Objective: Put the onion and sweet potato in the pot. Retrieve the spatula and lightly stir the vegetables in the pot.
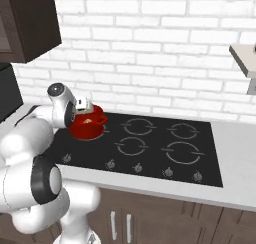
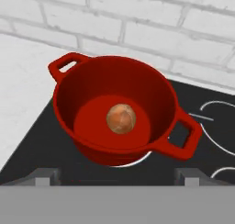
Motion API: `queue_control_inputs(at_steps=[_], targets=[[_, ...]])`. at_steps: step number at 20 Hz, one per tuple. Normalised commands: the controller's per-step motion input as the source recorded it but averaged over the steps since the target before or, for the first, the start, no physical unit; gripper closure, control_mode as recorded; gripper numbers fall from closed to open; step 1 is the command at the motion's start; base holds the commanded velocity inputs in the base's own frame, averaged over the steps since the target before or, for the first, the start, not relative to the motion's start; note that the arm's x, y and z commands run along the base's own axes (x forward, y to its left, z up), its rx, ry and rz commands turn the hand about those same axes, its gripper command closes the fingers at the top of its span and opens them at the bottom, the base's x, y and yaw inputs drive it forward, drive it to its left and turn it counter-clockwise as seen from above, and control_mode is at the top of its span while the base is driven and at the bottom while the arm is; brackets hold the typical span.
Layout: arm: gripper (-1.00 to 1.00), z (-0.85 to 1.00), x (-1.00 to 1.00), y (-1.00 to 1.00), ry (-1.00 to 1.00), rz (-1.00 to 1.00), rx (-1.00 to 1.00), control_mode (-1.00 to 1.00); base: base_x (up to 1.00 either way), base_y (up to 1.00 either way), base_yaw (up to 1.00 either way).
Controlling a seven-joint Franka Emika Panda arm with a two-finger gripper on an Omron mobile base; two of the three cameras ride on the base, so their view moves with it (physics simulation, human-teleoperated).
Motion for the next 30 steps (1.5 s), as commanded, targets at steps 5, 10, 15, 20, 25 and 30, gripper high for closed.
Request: queue_control_inputs(at_steps=[5, 10, 15, 20, 25, 30], targets=[[-1.00, 0.01, -0.51, -0.25, 0.13, 0.00, 0.00, -1.00, 0.00, 0.00, 0.00], [-1.00, -0.01, -0.08, -0.04, 0.13, -0.01, 0.00, -1.00, 0.00, 0.00, 0.00], [-1.00, 0.00, -0.01, 0.00, 0.06, 0.00, 0.00, 1.00, -0.04, -0.03, 0.00], [-1.00, 0.00, 0.00, 0.00, 0.00, 0.00, 0.00, 1.00, -0.38, -0.41, -0.01], [-1.00, 0.00, 0.00, 0.00, 0.00, 0.00, 0.00, 1.00, -0.32, -0.64, -0.01], [-1.00, 0.00, 0.00, 0.00, 0.00, 0.00, 0.00, 1.00, -0.01, -0.61, -0.02]])
